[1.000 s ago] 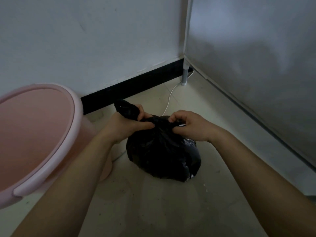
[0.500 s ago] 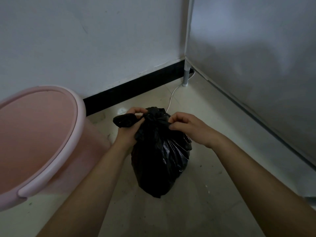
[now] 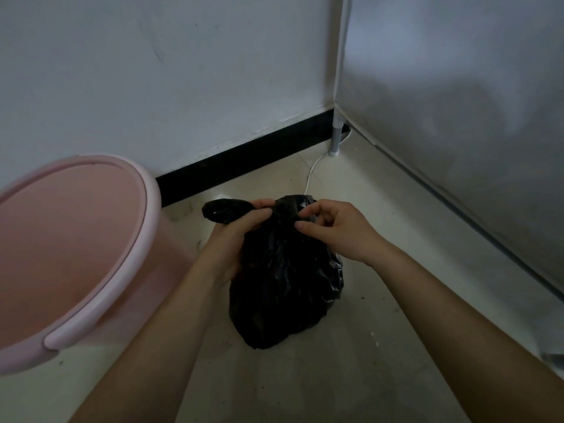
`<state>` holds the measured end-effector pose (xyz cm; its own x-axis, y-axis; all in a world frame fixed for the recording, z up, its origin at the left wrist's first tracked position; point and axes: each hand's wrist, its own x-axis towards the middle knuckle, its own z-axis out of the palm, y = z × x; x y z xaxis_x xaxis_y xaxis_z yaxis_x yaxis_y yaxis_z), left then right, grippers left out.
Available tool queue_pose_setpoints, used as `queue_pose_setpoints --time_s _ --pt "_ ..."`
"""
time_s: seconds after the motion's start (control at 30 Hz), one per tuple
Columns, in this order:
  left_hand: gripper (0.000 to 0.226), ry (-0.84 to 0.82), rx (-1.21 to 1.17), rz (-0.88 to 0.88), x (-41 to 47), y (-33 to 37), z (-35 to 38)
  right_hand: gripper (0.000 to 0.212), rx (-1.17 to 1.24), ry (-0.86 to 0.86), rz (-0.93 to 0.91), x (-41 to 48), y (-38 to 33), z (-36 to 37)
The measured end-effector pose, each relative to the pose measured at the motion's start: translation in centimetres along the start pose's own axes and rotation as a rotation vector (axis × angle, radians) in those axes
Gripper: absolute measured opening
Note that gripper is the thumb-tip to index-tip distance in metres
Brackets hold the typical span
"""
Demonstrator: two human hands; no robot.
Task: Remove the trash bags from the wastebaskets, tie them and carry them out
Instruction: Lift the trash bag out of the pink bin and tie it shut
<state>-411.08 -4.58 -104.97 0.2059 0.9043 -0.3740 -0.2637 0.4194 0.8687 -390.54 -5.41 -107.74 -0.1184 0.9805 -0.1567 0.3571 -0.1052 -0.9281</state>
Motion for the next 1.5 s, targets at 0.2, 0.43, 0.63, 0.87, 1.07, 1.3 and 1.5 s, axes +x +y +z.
queue_pose_setpoints --time_s 0.2,0.43,0.63,0.87,1.07,1.3,1.5 --pt "0.021 0.115 0.128 0.092 0.5 -0.5 -0.3 0.013 -0.010 -0.054 0.053 -0.3 -0.2 -0.1" --pt "0.020 0.121 0.061 0.114 0.2 -0.1 -0.1 0.018 0.114 0.061 -0.027 -0.1 -0.6 -0.5" --pt "0.020 0.070 0.087 0.140 -0.4 0.1 0.8 0.015 -0.021 -0.035 -0.177 -0.4 -1.9 -0.7" --pt "0.023 0.007 0.184 0.263 0.1 1.8 0.3 0.003 -0.325 0.019 -0.305 -0.1 -3.2 -2.3" --pt "0.018 0.149 0.304 0.303 1.1 0.7 -1.9 0.031 -1.156 0.215 -0.558 -0.3 -0.2 -3.8" --pt "0.021 0.208 0.267 0.163 1.2 -2.7 -2.3 0.028 -0.808 0.355 -0.296 -1.2 5.9 -2.8" --pt "0.087 0.282 0.472 0.025 1.5 -4.0 -1.9 0.083 0.069 0.394 0.394 -2.2 6.7 0.5"
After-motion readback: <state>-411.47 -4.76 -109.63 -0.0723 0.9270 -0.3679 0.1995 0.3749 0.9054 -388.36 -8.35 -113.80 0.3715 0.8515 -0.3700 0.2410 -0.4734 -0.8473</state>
